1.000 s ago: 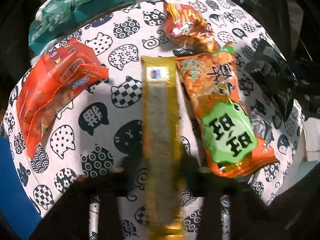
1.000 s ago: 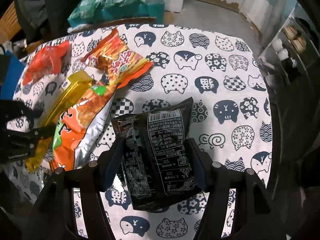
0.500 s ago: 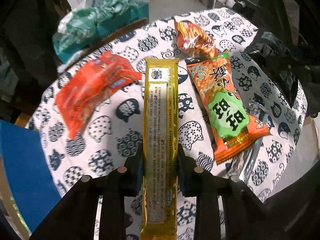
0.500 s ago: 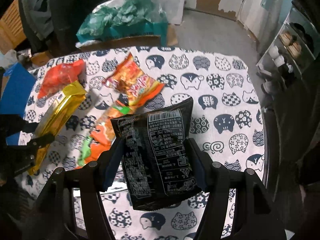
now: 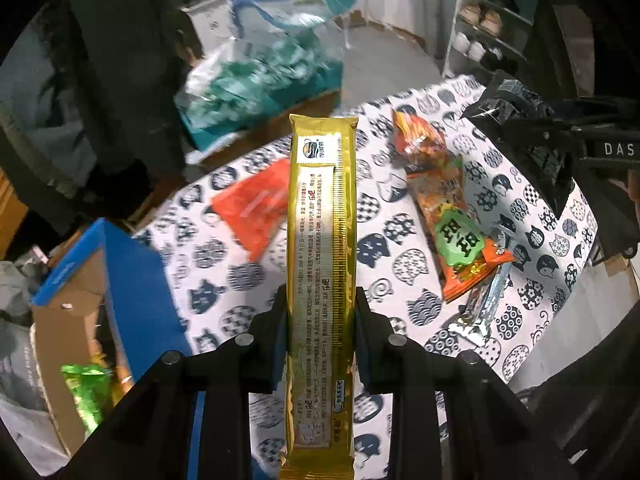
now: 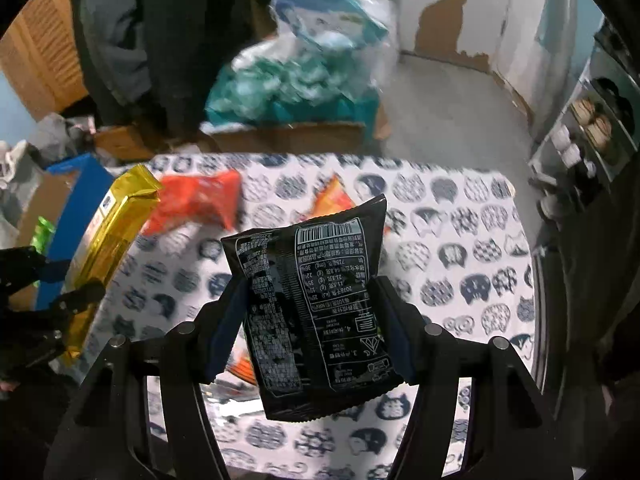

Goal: Organize snacks
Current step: 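Grasp the yellow wafer stick with the left tool while the right grasps the black bag, then carry both held snacks over the cardboard box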

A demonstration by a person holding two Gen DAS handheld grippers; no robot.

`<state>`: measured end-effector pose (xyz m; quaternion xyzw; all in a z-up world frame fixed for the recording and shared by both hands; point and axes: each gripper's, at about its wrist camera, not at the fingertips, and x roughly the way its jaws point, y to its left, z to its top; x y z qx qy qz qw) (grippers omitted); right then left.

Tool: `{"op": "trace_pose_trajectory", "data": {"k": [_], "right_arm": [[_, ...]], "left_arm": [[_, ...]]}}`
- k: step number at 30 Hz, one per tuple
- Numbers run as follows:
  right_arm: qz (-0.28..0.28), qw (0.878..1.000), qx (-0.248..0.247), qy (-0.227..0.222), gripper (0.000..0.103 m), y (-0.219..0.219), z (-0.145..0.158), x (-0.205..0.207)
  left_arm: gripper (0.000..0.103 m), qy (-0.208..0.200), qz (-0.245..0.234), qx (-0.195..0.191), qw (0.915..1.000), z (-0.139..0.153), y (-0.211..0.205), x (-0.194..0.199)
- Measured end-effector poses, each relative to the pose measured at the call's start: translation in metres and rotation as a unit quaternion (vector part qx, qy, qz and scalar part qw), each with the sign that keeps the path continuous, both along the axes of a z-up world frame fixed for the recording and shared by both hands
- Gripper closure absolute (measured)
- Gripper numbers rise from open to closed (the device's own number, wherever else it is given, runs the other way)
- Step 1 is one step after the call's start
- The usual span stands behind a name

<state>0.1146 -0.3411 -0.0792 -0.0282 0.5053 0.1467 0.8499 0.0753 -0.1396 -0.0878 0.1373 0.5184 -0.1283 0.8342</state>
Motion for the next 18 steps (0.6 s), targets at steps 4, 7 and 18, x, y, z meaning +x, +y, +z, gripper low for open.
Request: {"op": "trace_pose_trajectory", "data": {"k": [4, 7, 18], "right_arm": [[0.018, 1.000, 0.013, -0.015, 0.040, 0.023, 0.019, -0.003], [0.030, 0.999, 0.020, -0.028, 0.039, 0.042, 0.033, -0.006], [0.077, 0.996, 0.029, -0.038, 0.039, 0.120, 0.050, -0.006]], "left_arm": [[0.075, -0.010, 0.016, -0.007, 0.9998, 0.015, 0.022, -0.004], [0.074, -0.022, 0.032, -0.014, 0.9991, 0.029, 0.042, -0.008], [0.074, -0.049, 0.087, -0.007, 0.9950, 0.044, 0.112, -0.017]]}}
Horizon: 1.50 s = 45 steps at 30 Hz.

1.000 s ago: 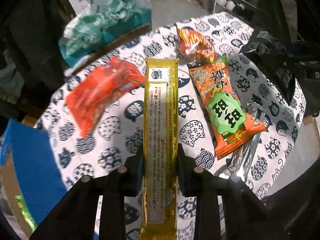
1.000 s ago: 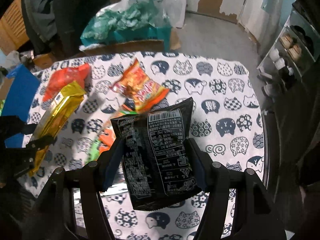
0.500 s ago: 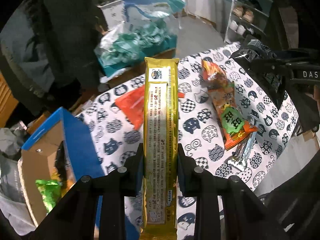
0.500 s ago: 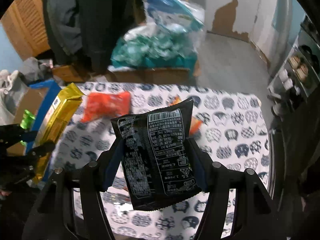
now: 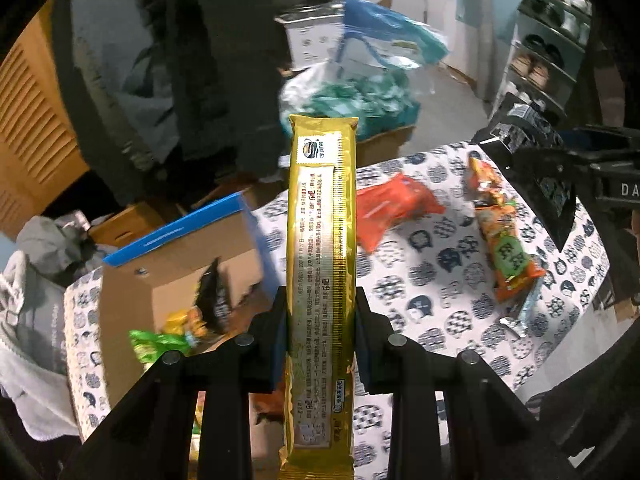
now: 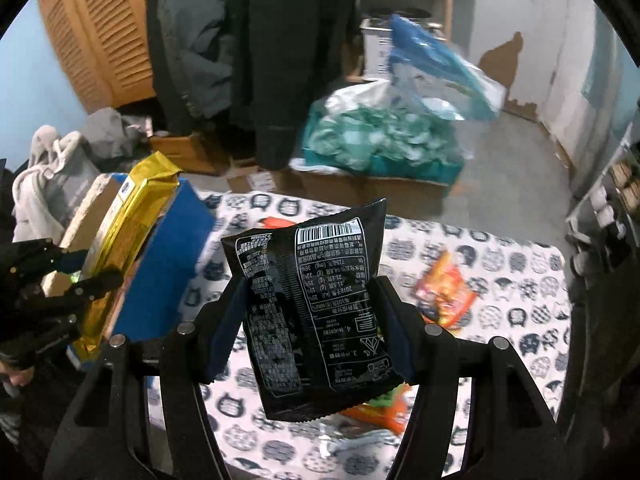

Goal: Organize snacks
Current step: 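Carry both held snacks over the cardboard box, then open both tools to drop the snacks into the box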

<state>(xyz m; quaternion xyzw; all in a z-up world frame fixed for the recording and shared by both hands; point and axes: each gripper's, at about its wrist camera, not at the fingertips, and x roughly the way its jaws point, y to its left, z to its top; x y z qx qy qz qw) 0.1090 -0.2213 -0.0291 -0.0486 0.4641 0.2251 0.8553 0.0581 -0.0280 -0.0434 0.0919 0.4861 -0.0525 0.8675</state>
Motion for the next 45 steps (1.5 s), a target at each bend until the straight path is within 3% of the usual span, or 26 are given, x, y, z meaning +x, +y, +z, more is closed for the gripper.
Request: {"op": "trace_pose_trajectory", "data": {"k": [16, 29, 33, 40, 45], "right_arm": [[0.088, 0.996, -0.001, 0.012, 0.039, 0.136, 0.002, -0.005], [0.147, 0.988, -0.016, 0.030, 0.039, 0.216, -0.012, -0.017], [0.164, 0.985, -0.024, 0.039, 0.039, 0.238, -0.022, -0.020], [0.185, 0.980, -0.040, 0.055, 0.039, 0.263, -0.039, -0.024], [0.197, 0.978, -0.047, 0.054, 0.039, 0.273, -0.043, -0.028]], "left_arm": [[0.074, 0.006, 0.090, -0.003, 0.9959, -0.019, 0.113, -0.016], [0.073, 0.047, 0.135, -0.012, 0.9896, -0.056, 0.163, -0.021], [0.060, 0.048, 0.142, -0.008, 0.9887, -0.055, 0.173, -0.024], [0.058, 0.040, 0.150, 0.002, 0.9878, -0.045, 0.192, -0.037], [0.048, 0.027, 0.158, 0.006, 0.9870, -0.038, 0.204, -0.042]]}}
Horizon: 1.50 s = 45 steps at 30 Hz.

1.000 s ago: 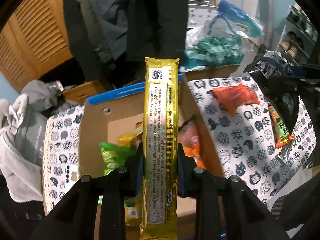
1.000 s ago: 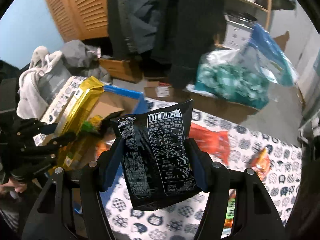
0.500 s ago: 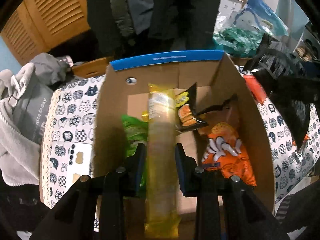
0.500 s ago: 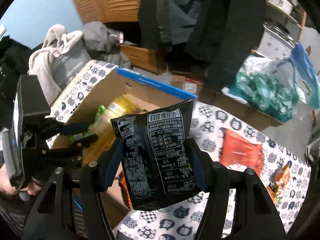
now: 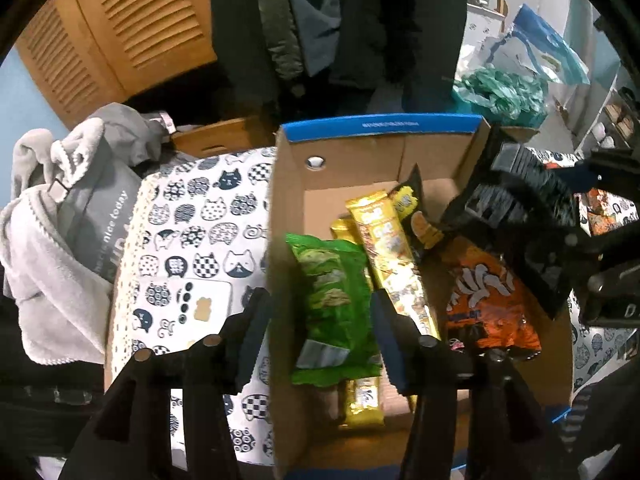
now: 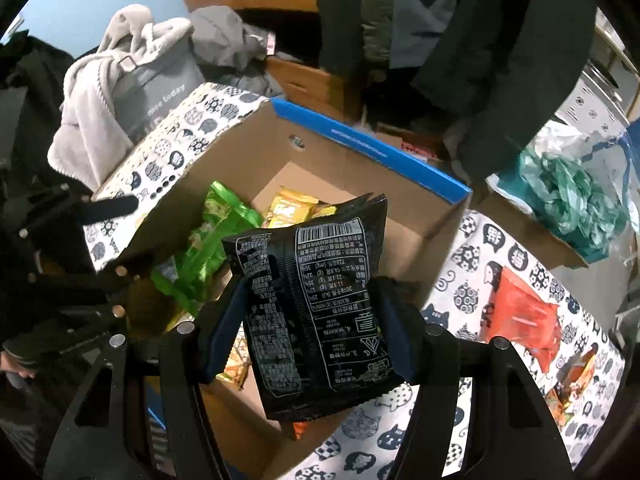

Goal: Organize snacks
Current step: 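Open both tools to drop the snacks into the box, then move both tools back over the remaining snacks on the table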

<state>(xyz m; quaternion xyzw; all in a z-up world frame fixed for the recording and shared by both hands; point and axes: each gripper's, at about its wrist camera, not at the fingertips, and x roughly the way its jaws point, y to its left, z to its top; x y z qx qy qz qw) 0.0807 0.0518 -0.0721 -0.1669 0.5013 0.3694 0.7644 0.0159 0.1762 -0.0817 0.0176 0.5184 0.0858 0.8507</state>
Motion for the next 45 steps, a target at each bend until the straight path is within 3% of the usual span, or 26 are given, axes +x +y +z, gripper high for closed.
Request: {"op": "trace_pose_trajectory", "data": {"k": [3, 12, 27, 39, 45], "right_arm": [[0.001, 1.000, -0.005, -0.004, 0.026, 0.003, 0.000, -0.003], [-0.016, 1.000, -0.013, -0.023, 0.025, -0.020, 0.008, -0.008], [-0.107, 0.993, -0.039, -0.023, 0.025, -0.126, 0.005, 0.003], [-0.212, 0.975, -0.061, 0.004, 0.025, -0.235, -0.020, 0.016], [-0.278, 0.956, -0.085, 0.037, 0.025, -0.291, -0.049, 0.008]], "left_arm": [[0.042, -0.003, 0.007, 0.003, 1.0000, 0.001, 0.005, -0.002], [0.030, -0.009, -0.015, 0.001, 0.9998, 0.008, -0.015, 0.002], [0.028, -0.012, -0.099, -0.016, 0.9949, 0.022, -0.101, 0.017], [0.028, 0.006, -0.163, -0.017, 0.9865, 0.016, -0.176, 0.032], [0.027, 0.015, -0.196, -0.008, 0.9804, 0.007, -0.213, 0.038]]}}
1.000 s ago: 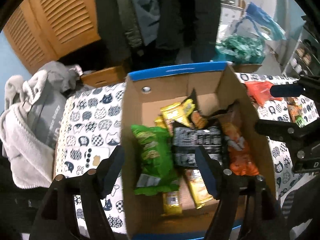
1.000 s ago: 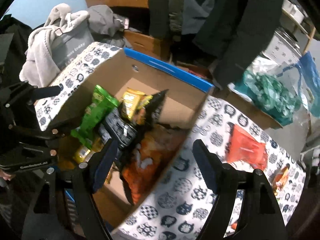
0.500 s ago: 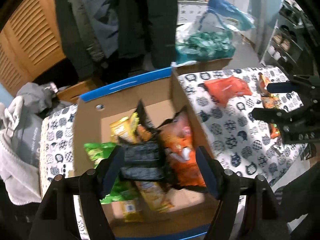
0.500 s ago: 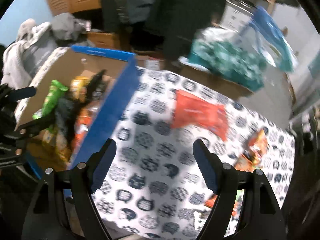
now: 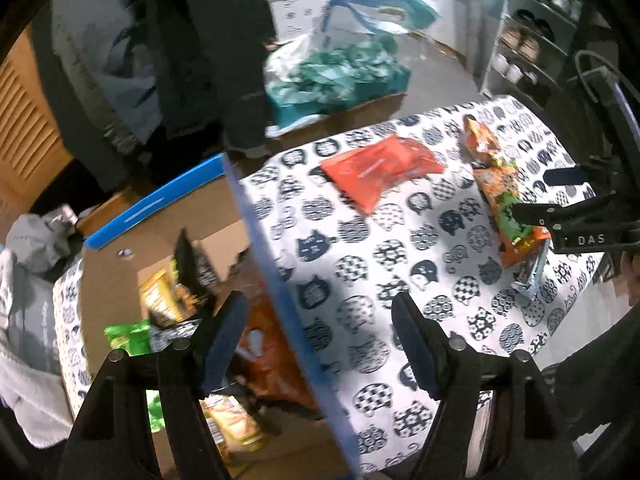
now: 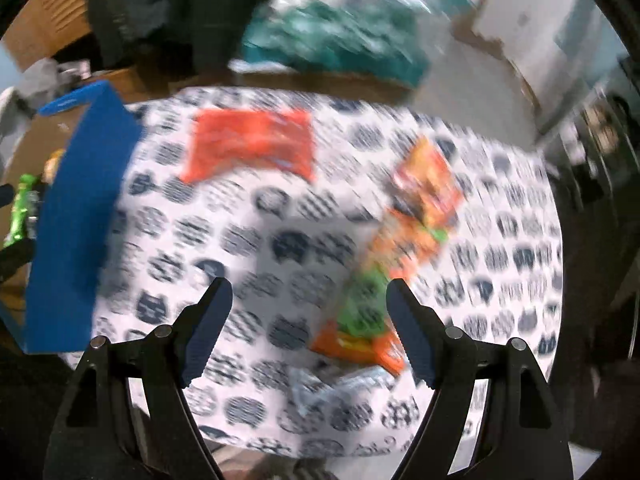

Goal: Organize snacks
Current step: 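Move both tools back over the remaining snacks on the table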

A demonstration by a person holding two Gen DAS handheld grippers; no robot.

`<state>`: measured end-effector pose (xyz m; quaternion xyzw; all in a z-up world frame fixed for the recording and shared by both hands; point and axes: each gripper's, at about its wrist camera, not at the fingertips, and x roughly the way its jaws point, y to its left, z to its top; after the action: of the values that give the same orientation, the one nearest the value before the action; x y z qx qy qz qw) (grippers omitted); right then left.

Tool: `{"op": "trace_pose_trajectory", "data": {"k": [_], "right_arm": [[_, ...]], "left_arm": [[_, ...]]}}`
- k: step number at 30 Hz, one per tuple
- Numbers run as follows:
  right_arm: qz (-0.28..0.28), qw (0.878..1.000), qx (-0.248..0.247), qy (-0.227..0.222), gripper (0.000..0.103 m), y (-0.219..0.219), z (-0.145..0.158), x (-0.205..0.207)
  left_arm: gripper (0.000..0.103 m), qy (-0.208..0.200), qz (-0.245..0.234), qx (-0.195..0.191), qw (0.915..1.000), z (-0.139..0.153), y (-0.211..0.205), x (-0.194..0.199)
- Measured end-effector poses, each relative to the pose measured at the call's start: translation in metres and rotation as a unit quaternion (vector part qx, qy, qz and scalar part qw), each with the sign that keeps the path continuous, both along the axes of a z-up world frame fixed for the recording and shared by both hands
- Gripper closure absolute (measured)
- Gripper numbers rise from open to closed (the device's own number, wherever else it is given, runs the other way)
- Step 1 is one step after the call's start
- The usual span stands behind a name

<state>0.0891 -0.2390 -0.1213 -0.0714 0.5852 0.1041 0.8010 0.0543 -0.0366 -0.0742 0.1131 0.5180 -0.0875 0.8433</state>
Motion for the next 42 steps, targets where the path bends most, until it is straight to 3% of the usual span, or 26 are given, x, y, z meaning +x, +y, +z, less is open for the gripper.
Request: {"op": "trace_pose_trajectory", "data": {"k": [12, 17, 22, 24, 28, 32, 42], "right_arm": [[-0.144, 0.986, 0.015, 0.085, 0.025, -0.084, -0.066, -0.020], [-0.168, 0.979, 0.046, 0.108, 0.025, -0.091, -0.084, -0.021], [-0.171, 0.975, 0.037, 0.136, 0.025, -0.088, -0.104, -0.020], [-0.164, 0.977, 0.030, 0.135, 0.032, -0.087, -0.105, -0.020], [-0.156, 0.980, 0.032, 0.121, 0.061, -0.098, -0.101, -0.017], [-0.150, 0.982, 0.034, 0.110, 0.071, -0.116, -0.099, 0.000], [-0.113, 0.990, 0.005, 0.081, 0.070, -0.126, -0.102, 0.033]], "left_arm": [[0.023, 0.013, -0.052, 0.030, 0.9981, -0.030, -0.061, 0.009], [0.023, 0.016, -0.064, 0.051, 0.9965, -0.041, -0.078, 0.013], [0.023, 0.022, -0.063, 0.060, 0.9960, -0.049, -0.079, 0.016], [0.023, 0.024, -0.058, 0.058, 0.9963, -0.051, -0.077, 0.020], [0.023, 0.034, -0.049, 0.050, 0.9970, -0.054, -0.075, 0.028], [0.023, 0.038, -0.044, 0.042, 0.9974, -0.057, -0.076, 0.037], [0.023, 0.041, -0.034, 0.021, 0.9984, -0.058, -0.075, 0.074]]}}
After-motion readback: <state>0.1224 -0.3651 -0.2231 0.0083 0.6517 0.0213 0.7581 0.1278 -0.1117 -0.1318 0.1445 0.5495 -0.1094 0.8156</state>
